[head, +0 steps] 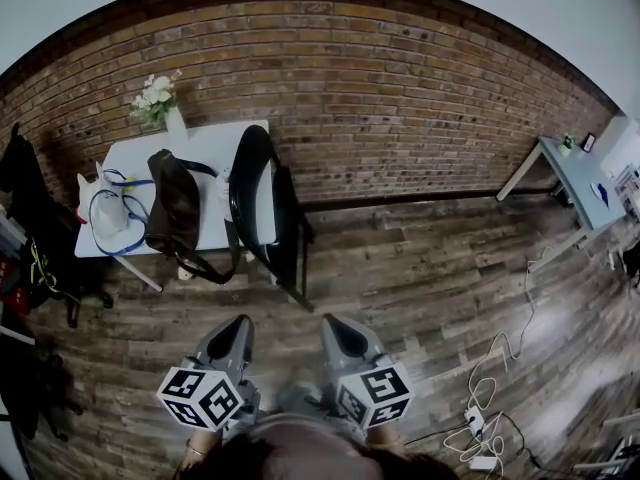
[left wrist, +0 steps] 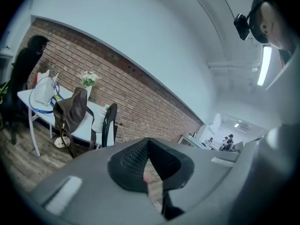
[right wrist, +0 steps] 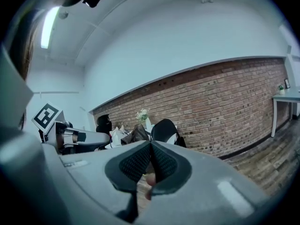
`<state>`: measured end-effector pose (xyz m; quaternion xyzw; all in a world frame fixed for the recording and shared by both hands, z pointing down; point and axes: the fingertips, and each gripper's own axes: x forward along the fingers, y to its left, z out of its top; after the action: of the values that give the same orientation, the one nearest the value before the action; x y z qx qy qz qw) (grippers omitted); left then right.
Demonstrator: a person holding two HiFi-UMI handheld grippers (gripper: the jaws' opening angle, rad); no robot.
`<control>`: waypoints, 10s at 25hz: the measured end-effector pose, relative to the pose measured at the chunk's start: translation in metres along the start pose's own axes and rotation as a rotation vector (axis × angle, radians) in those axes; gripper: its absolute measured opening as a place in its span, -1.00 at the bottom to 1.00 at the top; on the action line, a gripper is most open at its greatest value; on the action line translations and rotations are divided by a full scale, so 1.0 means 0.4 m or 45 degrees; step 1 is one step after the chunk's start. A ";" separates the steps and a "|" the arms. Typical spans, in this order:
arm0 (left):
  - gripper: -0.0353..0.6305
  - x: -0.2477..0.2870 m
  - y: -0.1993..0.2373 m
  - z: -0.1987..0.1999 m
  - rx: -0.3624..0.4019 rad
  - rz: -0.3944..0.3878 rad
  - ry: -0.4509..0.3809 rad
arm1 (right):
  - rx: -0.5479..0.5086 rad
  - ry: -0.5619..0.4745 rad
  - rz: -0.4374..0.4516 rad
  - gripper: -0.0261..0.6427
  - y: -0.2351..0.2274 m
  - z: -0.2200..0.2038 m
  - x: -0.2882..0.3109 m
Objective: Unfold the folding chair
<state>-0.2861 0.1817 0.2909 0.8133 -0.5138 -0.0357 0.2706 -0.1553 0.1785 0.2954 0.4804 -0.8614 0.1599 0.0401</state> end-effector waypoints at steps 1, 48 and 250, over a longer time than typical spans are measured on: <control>-0.92 0.020 0.003 0.006 0.001 0.010 -0.002 | 0.005 -0.002 0.006 -0.94 -0.020 0.009 0.012; -0.56 0.575 0.516 0.195 0.010 0.242 0.262 | 0.301 0.237 0.045 -0.88 -0.447 -0.019 0.818; -0.63 0.992 0.107 -0.122 0.033 0.397 0.307 | 1.095 0.852 0.382 -0.40 -1.351 -0.561 0.711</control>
<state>-0.1184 -0.1519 0.4402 0.7258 -0.5977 0.1110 0.3219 0.1278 -0.2461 0.6991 0.2491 -0.7178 0.6442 0.0883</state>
